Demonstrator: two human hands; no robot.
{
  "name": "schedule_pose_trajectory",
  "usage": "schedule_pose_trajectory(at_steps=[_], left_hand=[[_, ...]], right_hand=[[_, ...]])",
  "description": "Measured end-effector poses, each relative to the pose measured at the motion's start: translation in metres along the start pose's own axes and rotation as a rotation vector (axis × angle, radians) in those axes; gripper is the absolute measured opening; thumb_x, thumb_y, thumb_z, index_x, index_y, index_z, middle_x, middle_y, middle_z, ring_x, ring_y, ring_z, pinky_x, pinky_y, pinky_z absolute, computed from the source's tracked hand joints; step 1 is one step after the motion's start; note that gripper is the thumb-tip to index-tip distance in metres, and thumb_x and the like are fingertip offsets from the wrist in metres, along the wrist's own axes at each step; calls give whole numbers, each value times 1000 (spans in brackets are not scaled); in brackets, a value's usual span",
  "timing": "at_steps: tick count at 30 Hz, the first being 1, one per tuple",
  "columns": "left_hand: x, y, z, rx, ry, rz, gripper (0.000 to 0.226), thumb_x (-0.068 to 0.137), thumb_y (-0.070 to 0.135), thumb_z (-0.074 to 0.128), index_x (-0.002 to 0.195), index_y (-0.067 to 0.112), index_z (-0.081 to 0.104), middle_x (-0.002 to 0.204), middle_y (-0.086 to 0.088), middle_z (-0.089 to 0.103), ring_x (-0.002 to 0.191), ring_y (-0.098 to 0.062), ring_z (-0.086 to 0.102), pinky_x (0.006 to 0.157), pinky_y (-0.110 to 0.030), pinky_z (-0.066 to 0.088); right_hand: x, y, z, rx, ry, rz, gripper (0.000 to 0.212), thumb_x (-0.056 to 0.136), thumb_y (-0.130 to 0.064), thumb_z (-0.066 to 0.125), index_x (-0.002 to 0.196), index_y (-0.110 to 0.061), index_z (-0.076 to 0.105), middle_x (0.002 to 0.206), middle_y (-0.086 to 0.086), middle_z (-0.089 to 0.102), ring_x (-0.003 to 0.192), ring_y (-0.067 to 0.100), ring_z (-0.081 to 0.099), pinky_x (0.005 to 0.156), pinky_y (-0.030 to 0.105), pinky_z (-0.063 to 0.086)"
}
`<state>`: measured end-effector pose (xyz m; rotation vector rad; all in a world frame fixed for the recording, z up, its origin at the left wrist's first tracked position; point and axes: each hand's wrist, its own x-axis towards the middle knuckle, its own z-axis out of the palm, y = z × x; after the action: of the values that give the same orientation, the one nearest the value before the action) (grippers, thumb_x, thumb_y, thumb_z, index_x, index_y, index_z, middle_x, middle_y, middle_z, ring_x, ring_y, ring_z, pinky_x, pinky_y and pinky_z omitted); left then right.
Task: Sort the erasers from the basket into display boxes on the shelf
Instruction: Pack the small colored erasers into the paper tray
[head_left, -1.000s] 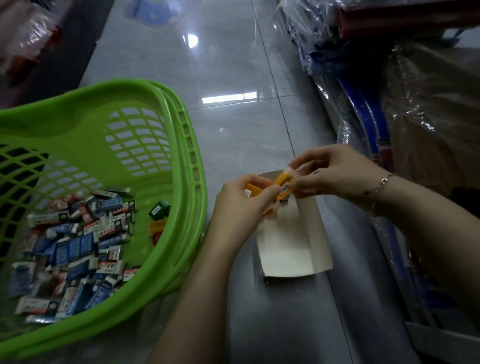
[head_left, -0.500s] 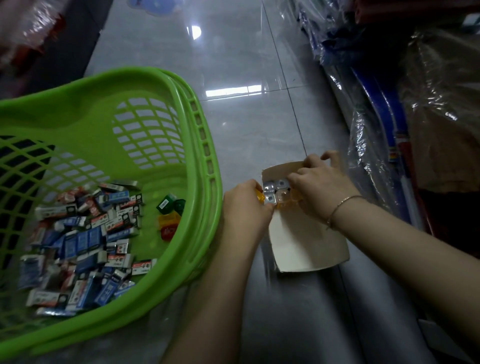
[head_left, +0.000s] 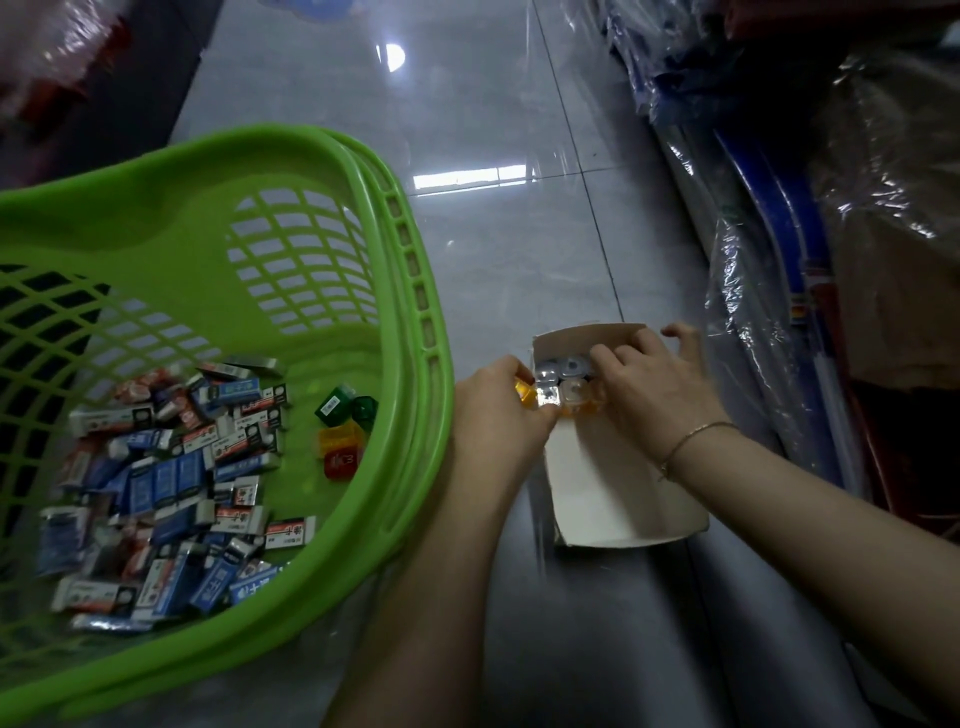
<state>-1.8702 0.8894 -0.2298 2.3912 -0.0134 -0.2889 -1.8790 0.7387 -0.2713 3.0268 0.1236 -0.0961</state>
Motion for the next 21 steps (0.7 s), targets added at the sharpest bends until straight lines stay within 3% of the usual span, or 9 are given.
schedule_pose_trajectory(at_steps=[2,5,8,9,11,13,16,21], left_hand=[[-1,-1,-1,-94,27,17,26,77,18,76,99,10,66,78,0,59,71,-13,53,56,-17,34],[-2,7,-6,-427,100,-22,22,79,10,75,97,3,63,69,-2,58,56,0,51,52,-5,38],[-3,20,-11,-944,65,-180,17,85,8,68,98,1,60,74,-6,62,60,-7,61,60,-14,51],[-4,23,-13,-1132,13,-244,13,88,10,64,97,3,59,75,-6,63,65,-11,64,66,-20,55],[-4,28,-15,-1433,-66,-331,9,92,17,59,92,8,59,75,-5,66,76,-15,68,79,-28,55],[-3,30,-15,-1622,-94,-358,14,94,22,55,87,11,59,77,-4,68,84,-16,68,84,-29,52],[-3,35,-14,-1769,-151,-345,19,96,30,51,88,14,59,83,-2,70,93,-16,66,80,-30,54],[-12,39,-10,-1653,-208,-307,23,95,31,51,92,11,62,91,-7,72,83,-22,71,71,-32,58]], right_hand=[[0,0,-1,2,-1,6,22,89,-18,47,111,-20,47,101,0,61,111,24,47,101,43,16],[-2,4,-8,4,12,15,25,86,-20,49,111,-20,48,106,2,56,112,24,46,102,43,13],[-4,5,-30,78,81,41,19,82,-28,55,100,-21,53,100,0,56,107,23,47,100,40,11],[-5,5,-40,189,130,70,15,80,-27,57,94,-22,55,92,-2,56,102,22,50,99,39,16],[-5,4,-64,658,161,184,8,77,-18,61,84,-21,58,77,-3,58,86,20,57,90,36,37],[-4,2,-86,1212,14,266,7,80,-8,61,83,-14,61,76,5,62,72,18,60,73,34,52],[-7,-3,-103,1668,-242,282,10,84,-1,60,92,-6,60,87,16,62,72,20,64,67,29,57],[-12,-10,-104,1641,-261,311,27,76,9,66,96,-6,59,94,16,63,84,28,68,74,36,59]])
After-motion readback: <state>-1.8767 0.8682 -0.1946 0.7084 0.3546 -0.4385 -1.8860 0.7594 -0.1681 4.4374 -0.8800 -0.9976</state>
